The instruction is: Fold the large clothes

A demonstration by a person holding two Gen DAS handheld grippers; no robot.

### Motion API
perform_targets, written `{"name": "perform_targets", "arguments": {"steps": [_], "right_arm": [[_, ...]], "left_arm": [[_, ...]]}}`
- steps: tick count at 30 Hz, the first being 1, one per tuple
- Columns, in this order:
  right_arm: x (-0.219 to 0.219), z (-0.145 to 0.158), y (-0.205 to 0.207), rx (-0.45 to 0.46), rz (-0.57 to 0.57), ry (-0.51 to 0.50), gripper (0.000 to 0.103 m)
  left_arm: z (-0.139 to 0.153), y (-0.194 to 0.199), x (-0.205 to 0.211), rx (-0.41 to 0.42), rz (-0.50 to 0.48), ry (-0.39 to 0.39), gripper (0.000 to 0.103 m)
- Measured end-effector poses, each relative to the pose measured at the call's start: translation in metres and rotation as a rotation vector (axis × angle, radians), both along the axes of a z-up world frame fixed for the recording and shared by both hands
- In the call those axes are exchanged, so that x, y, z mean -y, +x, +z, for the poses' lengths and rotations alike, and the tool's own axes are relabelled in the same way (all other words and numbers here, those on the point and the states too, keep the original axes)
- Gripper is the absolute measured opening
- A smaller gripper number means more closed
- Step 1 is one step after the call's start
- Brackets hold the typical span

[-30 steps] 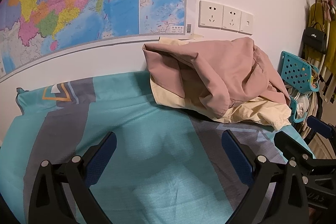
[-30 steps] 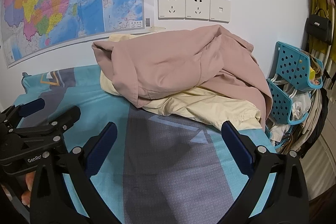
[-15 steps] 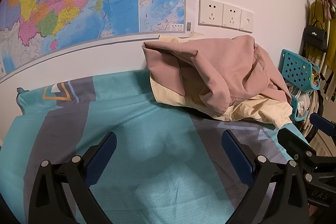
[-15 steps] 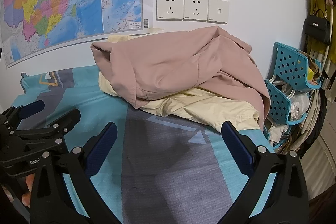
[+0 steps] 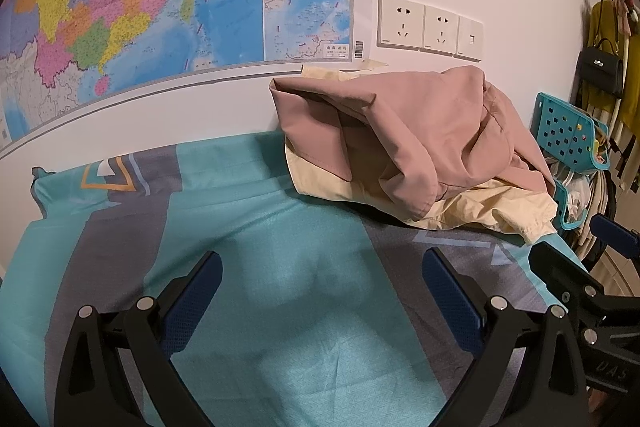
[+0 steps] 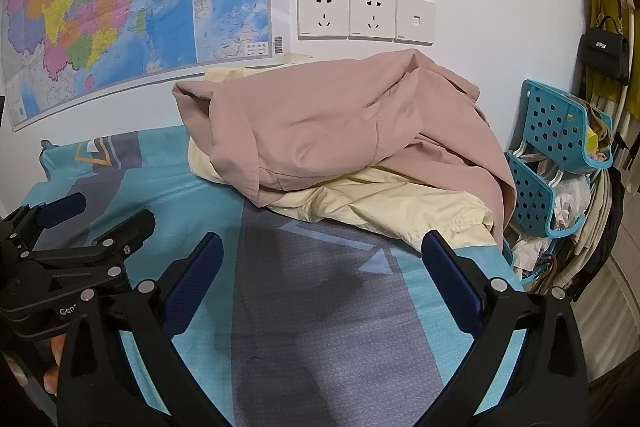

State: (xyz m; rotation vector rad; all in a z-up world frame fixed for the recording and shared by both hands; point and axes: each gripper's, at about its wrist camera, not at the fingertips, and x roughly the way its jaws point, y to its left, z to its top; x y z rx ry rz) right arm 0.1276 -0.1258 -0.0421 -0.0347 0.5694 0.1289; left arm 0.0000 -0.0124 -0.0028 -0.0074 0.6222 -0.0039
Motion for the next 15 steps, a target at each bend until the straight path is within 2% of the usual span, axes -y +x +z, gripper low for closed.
{"name": "perform_targets", "arguments": {"steps": [9,15], "right_arm": [[0.001,0.000,0.002,0.006,0.005,-0.003,0.098],[0.000,0.001,0.012,0.033,0.029,-0.050,0.098]], "left_arm": [[-0.001,0.002,-0.001,-0.004,-0.003,0.000,0.097],[-0.005,0.009,-0.002,-0.010,-0.006,0.000,0.097]]}}
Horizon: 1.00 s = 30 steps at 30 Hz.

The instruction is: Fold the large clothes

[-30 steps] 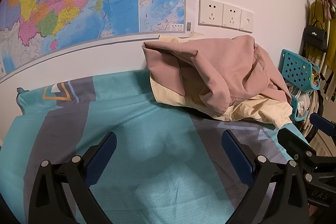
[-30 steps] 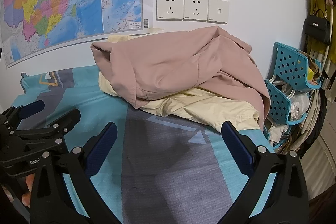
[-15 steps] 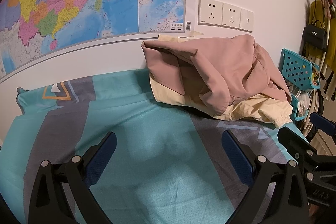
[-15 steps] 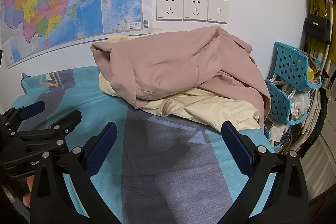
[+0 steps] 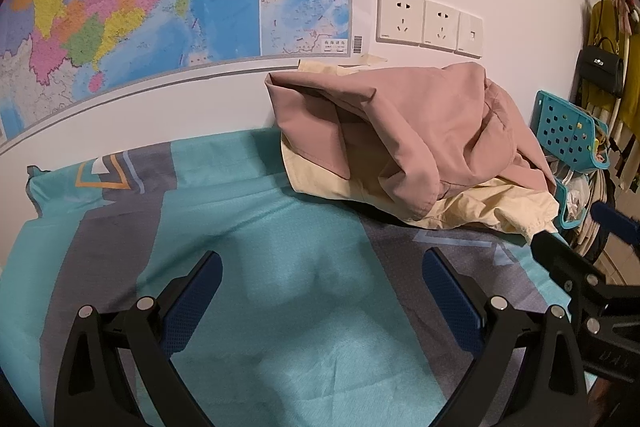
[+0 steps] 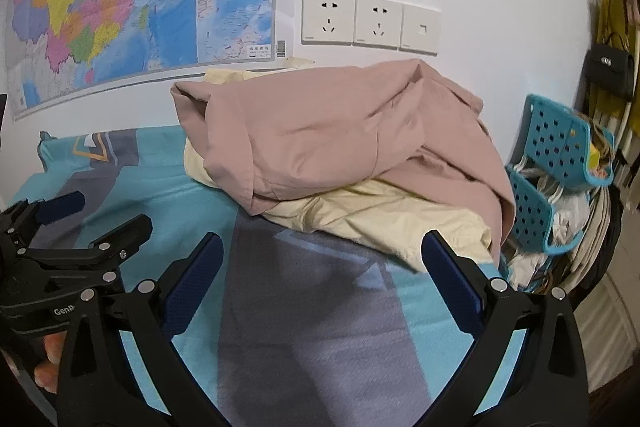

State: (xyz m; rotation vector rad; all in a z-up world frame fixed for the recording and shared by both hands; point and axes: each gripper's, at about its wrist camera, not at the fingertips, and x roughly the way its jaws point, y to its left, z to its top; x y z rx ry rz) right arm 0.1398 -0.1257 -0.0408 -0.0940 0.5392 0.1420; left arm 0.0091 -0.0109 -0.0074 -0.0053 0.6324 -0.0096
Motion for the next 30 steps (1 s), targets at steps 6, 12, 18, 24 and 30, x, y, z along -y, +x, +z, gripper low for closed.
{"name": "perform_targets", "arguments": {"steps": [6,12,18,24,30], "right_arm": [[-0.011,-0.006,0.022,0.077,0.038,-0.170,0.098],[-0.049,-0.035,0.056,0.154,0.117,-0.496,0.097],[-0.075,-0.064,0.096,0.222,0.155,-0.731,0.081],[-0.071,-0.021,0.106,0.236,0.268,-0.621,0.012],[-0.050,0.079,0.101,0.335,0.267,-0.426,0.005]], "left_arm": [[-0.006,0.012,-0.006,-0.006,0.006,0.000,0.097],[-0.013,0.029,-0.018,-0.022,0.048,0.037,0.097],[-0.020,0.047,-0.030,-0.035,0.084,0.058,0.097],[-0.022,0.066,-0.046,-0.029,0.105,0.073,0.097],[-0.013,0.084,-0.051,0.023,0.077,0.105,0.097]]}}
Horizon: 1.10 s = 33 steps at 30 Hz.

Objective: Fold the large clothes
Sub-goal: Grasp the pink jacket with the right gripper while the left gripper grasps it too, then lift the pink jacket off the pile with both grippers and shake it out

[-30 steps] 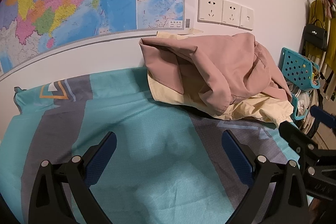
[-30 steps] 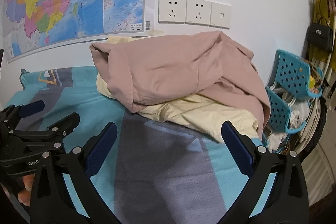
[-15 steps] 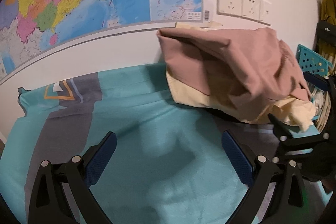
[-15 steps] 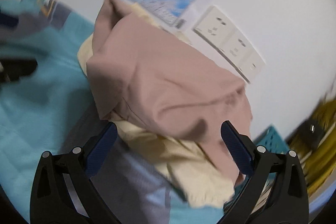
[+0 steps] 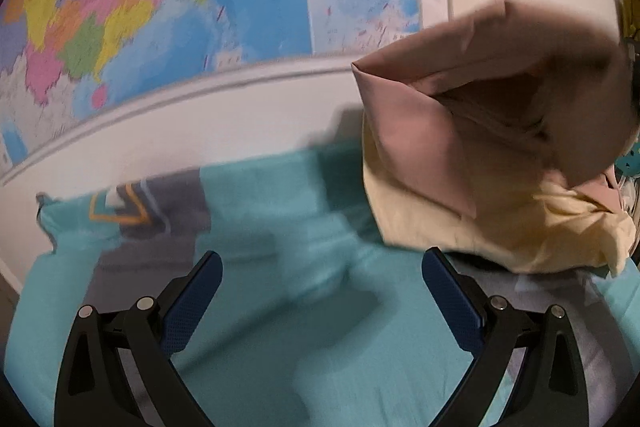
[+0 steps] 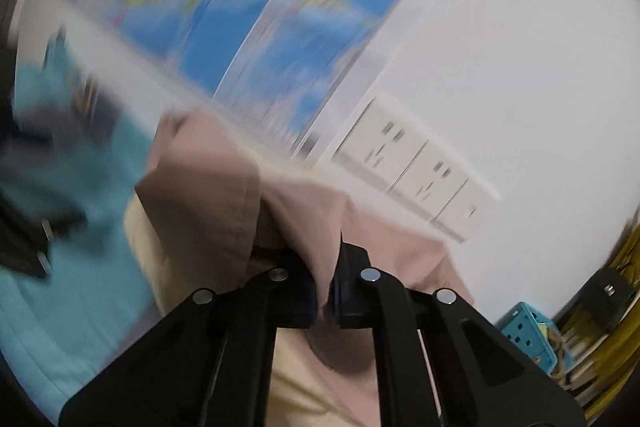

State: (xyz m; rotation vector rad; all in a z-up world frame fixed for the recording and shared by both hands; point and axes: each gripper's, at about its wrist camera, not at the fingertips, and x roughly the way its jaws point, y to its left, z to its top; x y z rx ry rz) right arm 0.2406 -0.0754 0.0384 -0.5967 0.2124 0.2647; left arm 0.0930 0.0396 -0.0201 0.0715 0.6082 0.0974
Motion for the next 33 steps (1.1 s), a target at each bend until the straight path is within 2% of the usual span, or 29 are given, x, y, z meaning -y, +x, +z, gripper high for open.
{"name": "perform_targets", "arguments": {"steps": [3,6,10,15,18,21,22,24,25,26,27,28,30,33], "right_arm": [[0.011,0.047,0.003,0.021,0.011,0.085,0.005],[0.020,0.080,0.009,0.033,0.026,0.151,0.005],[0.032,0.112,0.018,0.028,0.037,0.206,0.004],[0.051,0.135,0.022,0.024,0.054,0.302,0.004],[0.058,0.140,0.022,0.029,0.051,0.317,0.004],[0.065,0.142,0.023,0.019,0.056,0.337,0.004],[0.067,0.143,0.021,0.020,0.056,0.340,0.004],[0.068,0.143,0.021,0.018,0.055,0.343,0.004],[0.071,0.145,0.020,0.017,0.053,0.353,0.004],[0.071,0.146,0.019,0.018,0.048,0.353,0.004],[0.073,0.149,0.017,0.024,0.040,0.351,0.004],[0.076,0.152,0.014,0.029,0.037,0.352,0.004],[0.082,0.160,0.006,0.050,0.025,0.352,0.004],[0.095,0.182,-0.012,0.092,0.023,0.388,0.004]], "left_arm": [[0.008,0.008,0.001,0.036,-0.037,0.005,0.097],[0.019,0.014,0.004,0.084,-0.109,-0.028,0.097],[0.030,0.016,0.016,0.165,-0.303,-0.076,0.097],[0.029,0.028,0.035,0.224,-0.449,-0.109,0.097],[0.027,0.034,0.052,0.226,-0.511,-0.118,0.097],[0.024,0.043,0.074,0.253,-0.556,-0.085,0.097],[0.022,0.052,0.085,0.246,-0.568,-0.055,0.097],[0.017,0.070,0.095,0.208,-0.567,-0.045,0.096],[0.017,0.083,0.098,0.172,-0.561,-0.054,0.088],[0.016,0.092,0.096,0.145,-0.553,-0.080,0.074],[0.020,0.100,0.093,0.123,-0.573,-0.127,0.024],[0.024,0.103,0.093,0.110,-0.595,-0.151,0.010],[0.038,0.099,0.094,0.130,-0.599,-0.161,0.007],[0.076,0.080,0.095,0.222,-0.613,-0.201,0.006]]}}
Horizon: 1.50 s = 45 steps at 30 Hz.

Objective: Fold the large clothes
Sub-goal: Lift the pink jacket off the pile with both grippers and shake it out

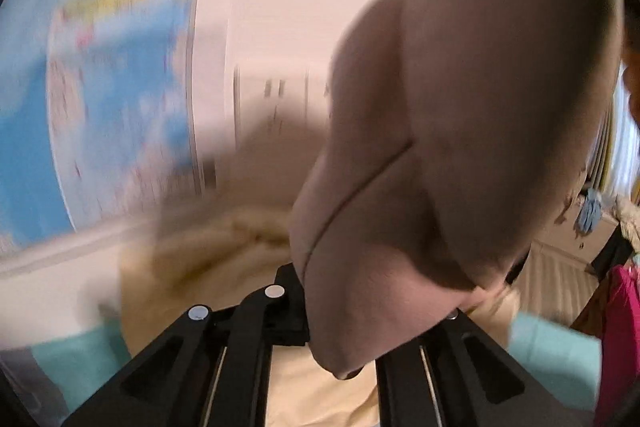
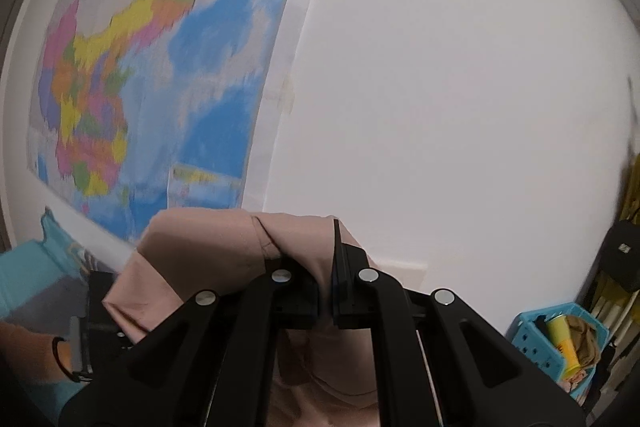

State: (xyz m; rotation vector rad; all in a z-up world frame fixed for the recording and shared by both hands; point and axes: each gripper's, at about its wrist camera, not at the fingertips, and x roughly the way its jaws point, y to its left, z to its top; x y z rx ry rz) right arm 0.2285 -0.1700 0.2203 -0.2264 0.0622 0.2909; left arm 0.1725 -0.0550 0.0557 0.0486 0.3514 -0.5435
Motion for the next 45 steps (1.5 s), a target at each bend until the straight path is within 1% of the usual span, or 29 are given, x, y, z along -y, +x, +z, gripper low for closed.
{"name": "perform_targets", "arguments": {"steps": [3,4,6,7,9,10,12,15,17,19,21,22,23,24,26,27,28,30,31,34,36,37,38,39,40,42,43,44,45], "right_arm": [[0.010,0.029,-0.029,0.067,-0.014,0.007,0.004],[0.013,0.038,-0.038,0.087,-0.018,0.008,0.004],[0.020,0.065,-0.068,0.136,-0.021,0.020,0.004],[0.024,0.077,-0.083,0.158,-0.015,0.026,0.004],[0.031,0.099,-0.117,0.205,0.000,0.037,0.004],[0.036,0.111,-0.139,0.226,0.018,0.054,0.004],[0.040,0.124,-0.171,0.250,0.053,0.067,0.004],[0.043,0.134,-0.218,0.267,0.131,0.089,0.004],[0.043,0.132,-0.249,0.255,0.202,0.113,0.004],[0.041,0.126,-0.274,0.226,0.289,0.142,0.004],[0.037,0.119,-0.294,0.200,0.363,0.159,0.004],[0.036,0.116,-0.303,0.186,0.397,0.171,0.004],[0.035,0.111,-0.313,0.164,0.448,0.190,0.004],[0.034,0.108,-0.322,0.150,0.492,0.203,0.004],[0.030,0.103,-0.341,0.151,0.558,0.218,0.004],[0.026,0.100,-0.348,0.170,0.569,0.211,0.004],[0.024,0.097,-0.349,0.168,0.581,0.222,0.004],[0.016,0.091,-0.335,0.128,0.608,0.248,0.005],[0.012,0.087,-0.322,0.094,0.621,0.265,0.005],[-0.019,0.060,-0.262,-0.072,0.634,0.278,0.005],[-0.049,0.030,-0.207,-0.219,0.624,0.274,0.005],[-0.060,0.017,-0.187,-0.261,0.613,0.265,0.005],[-0.078,-0.004,-0.156,-0.338,0.592,0.252,0.005],[-0.095,-0.027,-0.126,-0.425,0.597,0.244,0.005],[-0.113,-0.053,-0.097,-0.489,0.565,0.223,0.005],[-0.142,-0.100,-0.054,-0.606,0.529,0.187,0.005],[-0.159,-0.131,-0.029,-0.678,0.495,0.164,0.005],[-0.172,-0.152,-0.007,-0.734,0.472,0.158,0.005],[-0.183,-0.172,0.006,-0.766,0.453,0.135,0.005]], "left_arm": [[0.040,-0.014,-0.004,0.055,0.007,-0.065,0.006],[0.060,-0.022,-0.006,0.084,0.011,-0.086,0.006],[0.093,-0.036,-0.015,0.127,0.023,-0.124,0.006],[0.115,-0.048,-0.020,0.158,0.030,-0.137,0.006],[0.150,-0.074,-0.030,0.208,0.031,-0.146,0.006],[0.160,-0.088,-0.038,0.234,0.038,-0.142,0.007],[0.188,-0.127,-0.055,0.300,0.068,-0.127,0.007],[0.217,-0.182,-0.085,0.342,0.090,-0.121,0.008],[0.228,-0.220,-0.101,0.368,0.122,-0.099,0.008],[0.238,-0.268,-0.118,0.388,0.167,-0.068,0.008],[0.246,-0.305,-0.134,0.405,0.217,-0.020,0.008],[0.245,-0.321,-0.137,0.410,0.234,-0.001,0.008],[0.245,-0.347,-0.140,0.419,0.264,0.033,0.008],[0.247,-0.359,-0.144,0.425,0.277,0.049,0.008],[0.252,-0.404,-0.152,0.445,0.314,0.080,0.008],[0.254,-0.420,-0.152,0.460,0.340,0.102,0.008],[0.254,-0.423,-0.152,0.469,0.356,0.117,0.008],[0.253,-0.429,-0.152,0.472,0.397,0.153,0.009],[0.249,-0.421,-0.156,0.437,0.413,0.160,0.009],[0.221,-0.365,-0.177,0.245,0.450,0.155,0.009],[0.192,-0.330,-0.195,0.135,0.480,0.148,0.009],[0.170,-0.306,-0.210,0.060,0.514,0.142,0.009],[0.151,-0.284,-0.222,0.006,0.526,0.136,0.009],[0.122,-0.252,-0.236,-0.072,0.568,0.146,0.009],[0.096,-0.229,-0.247,-0.139,0.589,0.149,0.009],[0.046,-0.187,-0.268,-0.259,0.635,0.161,0.009],[0.024,-0.171,-0.275,-0.308,0.650,0.171,0.009],[0.002,-0.153,-0.283,-0.363,0.669,0.172,0.009],[-0.026,-0.134,-0.294,-0.428,0.687,0.165,0.009]]}}
